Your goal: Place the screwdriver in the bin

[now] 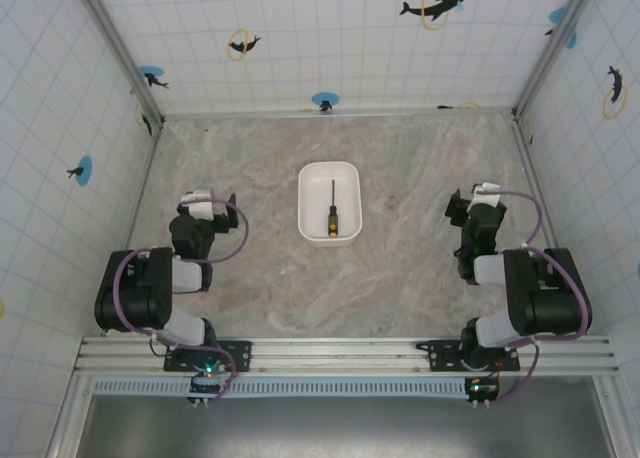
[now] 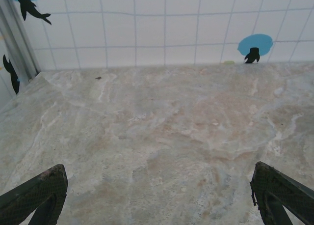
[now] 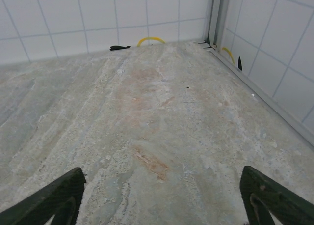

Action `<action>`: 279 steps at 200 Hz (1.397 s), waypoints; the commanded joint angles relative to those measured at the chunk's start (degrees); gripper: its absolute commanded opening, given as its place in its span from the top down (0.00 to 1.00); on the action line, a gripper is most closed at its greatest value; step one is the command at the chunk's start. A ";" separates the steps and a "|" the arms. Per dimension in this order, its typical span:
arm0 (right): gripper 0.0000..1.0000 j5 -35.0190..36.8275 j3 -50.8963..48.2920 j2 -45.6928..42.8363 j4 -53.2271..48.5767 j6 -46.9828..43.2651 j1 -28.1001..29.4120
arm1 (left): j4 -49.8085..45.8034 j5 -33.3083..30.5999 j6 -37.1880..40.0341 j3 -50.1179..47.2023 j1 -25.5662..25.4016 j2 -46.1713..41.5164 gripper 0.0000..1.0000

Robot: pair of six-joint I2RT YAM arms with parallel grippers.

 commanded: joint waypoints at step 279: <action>0.00 0.79 1.62 0.07 0.93 -0.16 0.05 | 0.66 -0.81 0.87 0.68 -0.25 -0.05 0.02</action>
